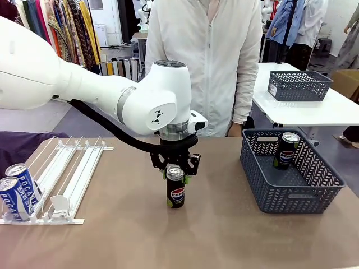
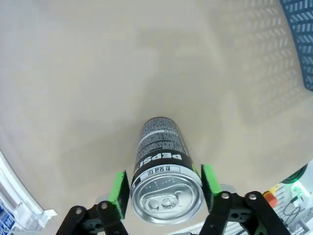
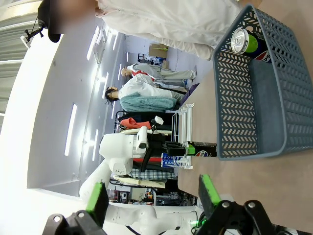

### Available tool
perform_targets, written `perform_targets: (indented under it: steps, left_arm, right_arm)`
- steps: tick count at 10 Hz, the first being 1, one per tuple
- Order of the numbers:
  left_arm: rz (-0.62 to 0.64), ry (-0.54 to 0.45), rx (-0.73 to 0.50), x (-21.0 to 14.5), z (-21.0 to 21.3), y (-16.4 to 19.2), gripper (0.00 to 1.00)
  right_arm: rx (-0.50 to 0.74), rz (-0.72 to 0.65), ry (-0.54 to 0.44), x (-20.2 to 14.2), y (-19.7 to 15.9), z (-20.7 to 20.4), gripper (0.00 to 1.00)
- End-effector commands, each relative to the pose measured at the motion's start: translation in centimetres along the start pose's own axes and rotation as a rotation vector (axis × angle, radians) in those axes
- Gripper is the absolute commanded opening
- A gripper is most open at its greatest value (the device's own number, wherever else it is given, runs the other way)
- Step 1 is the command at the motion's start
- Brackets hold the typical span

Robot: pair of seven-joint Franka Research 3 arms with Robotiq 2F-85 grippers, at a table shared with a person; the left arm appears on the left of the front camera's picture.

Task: Retrieve and store the cans from the dispenser.
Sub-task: Pick up the last remaining can from one row of the Automatic Can Dispenser and place it in the middle of the table.

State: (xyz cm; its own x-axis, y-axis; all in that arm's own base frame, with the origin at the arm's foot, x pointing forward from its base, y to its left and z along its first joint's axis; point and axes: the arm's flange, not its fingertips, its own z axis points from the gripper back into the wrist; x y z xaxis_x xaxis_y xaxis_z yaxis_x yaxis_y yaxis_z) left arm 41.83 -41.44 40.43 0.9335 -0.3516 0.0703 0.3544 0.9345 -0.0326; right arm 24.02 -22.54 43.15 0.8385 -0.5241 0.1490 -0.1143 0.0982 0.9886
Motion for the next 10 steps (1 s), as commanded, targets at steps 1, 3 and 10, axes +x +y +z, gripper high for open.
perform_targets:
  steps: [1,3,10]
  left_arm:
    - [0.033,-0.027,0.043,0.0,1.1,0.0,1.0]
    - [0.07,-0.1,0.063,-0.8,3.5,0.8,1.0]
    - [0.189,-0.113,-0.375,-17.1,21.3,21.1,1.0]
  right_arm:
    - [0.013,0.022,-0.003,0.1,0.2,0.1,1.0]
    - [0.013,0.022,-0.003,0.1,0.2,0.1,1.0]
    - [0.013,0.022,-0.003,0.1,0.2,0.1,1.0]
